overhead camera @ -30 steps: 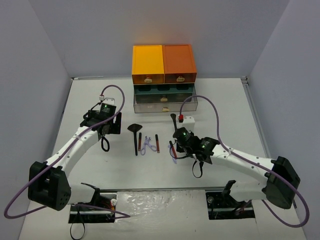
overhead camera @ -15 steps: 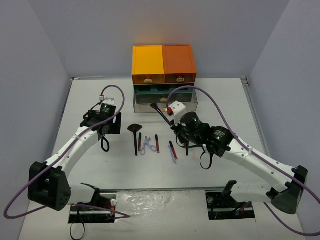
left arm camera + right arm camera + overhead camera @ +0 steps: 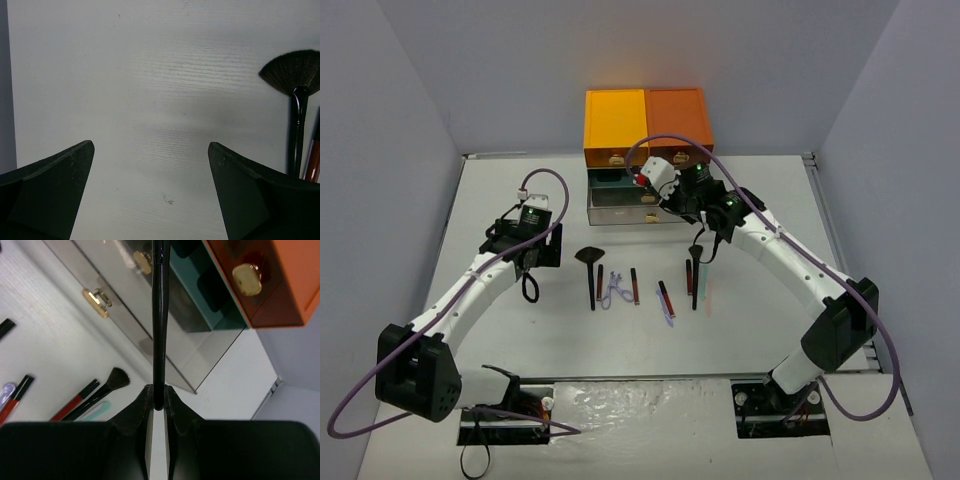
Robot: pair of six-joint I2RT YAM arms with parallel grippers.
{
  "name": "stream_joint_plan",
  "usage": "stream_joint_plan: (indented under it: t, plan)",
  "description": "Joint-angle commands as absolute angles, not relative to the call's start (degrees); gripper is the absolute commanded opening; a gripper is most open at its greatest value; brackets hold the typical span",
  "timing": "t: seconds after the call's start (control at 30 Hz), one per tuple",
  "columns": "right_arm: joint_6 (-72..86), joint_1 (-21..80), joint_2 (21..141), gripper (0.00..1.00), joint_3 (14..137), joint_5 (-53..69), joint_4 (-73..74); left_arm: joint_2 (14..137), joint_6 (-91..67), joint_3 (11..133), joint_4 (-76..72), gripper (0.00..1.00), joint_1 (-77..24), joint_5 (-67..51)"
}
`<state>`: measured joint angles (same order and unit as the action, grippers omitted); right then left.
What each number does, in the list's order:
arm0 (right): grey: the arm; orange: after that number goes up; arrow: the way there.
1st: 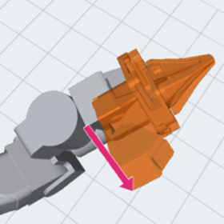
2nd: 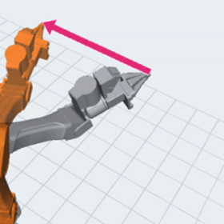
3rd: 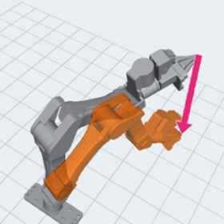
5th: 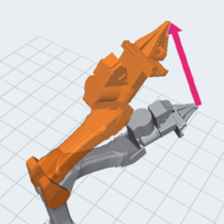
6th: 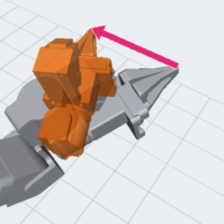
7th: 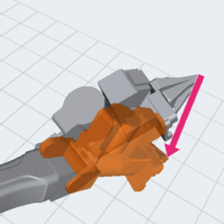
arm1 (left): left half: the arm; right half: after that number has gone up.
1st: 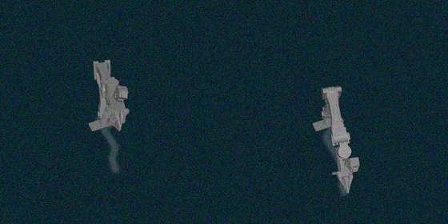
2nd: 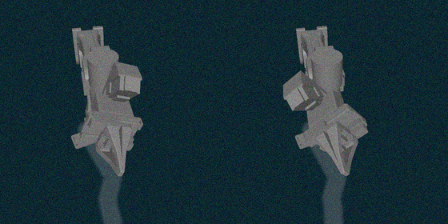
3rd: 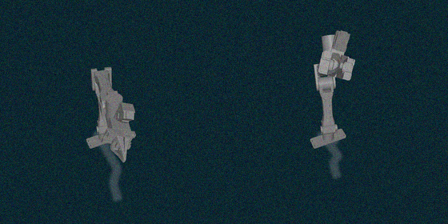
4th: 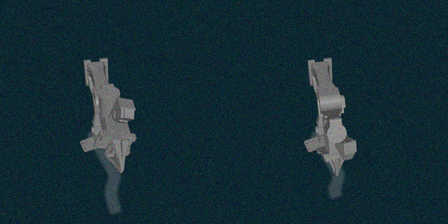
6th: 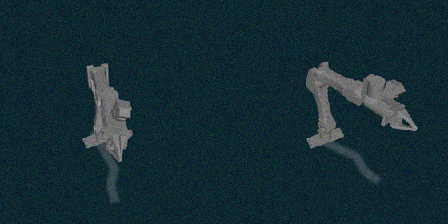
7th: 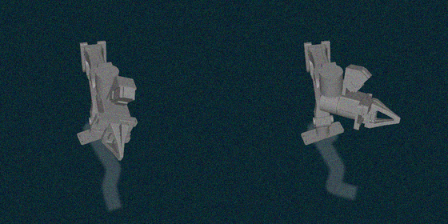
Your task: Organize the makeup
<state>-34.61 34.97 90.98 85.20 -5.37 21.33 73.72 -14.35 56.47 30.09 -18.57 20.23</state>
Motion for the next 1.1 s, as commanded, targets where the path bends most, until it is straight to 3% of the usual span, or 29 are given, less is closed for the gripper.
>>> stream_joint_plan:
  t: [0.0,0.13,0.23,0.33,0.4,0.63,0.83,1.07]
  plan:
    - [-43.1,34.4,96.0,0.05,90.4,-5.8,18.7,71.5,-15.2,59.5,28.4,0.97,-18.2,21.5]
    - [-40.5,32.6,99.4,0.22,91.4,-6.9,14.7,71.3,-15.2,59.7,28.6,0.97,-18.2,21.9]
    - [-36.2,31.4,99.6,0.28,90.2,-10.3,8.1,71.1,-15.2,59.6,28.6,0.97,-18.2,22.0]
    - [-29.2,31.2,97.2,0.59,87.9,-12.3,2.8,71.1,-15.1,59.5,28.6,0.97,-18.2,21.9]
    - [-24.5,31.3,96.0,0.67,86.3,-13.3,1.5,71.3,-15.1,59.7,28.6,0.97,-18.2,21.8]
    - [1.1,31.8,81.6,0.66,72.0,-19.8,1.4,71.8,-15.1,59.9,28.5,0.97,-18.2,21.2]
    - [17.4,32.1,69.9,0.51,51.9,-20.6,1.0,72.4,-15.2,60.1,28.4,0.97,-18.1,20.4]
    - [26.4,31.8,72.7,0.44,41.1,-16.0,-4.6,73.6,-15.3,60.4,28.6,0.97,-18.2,20.0]
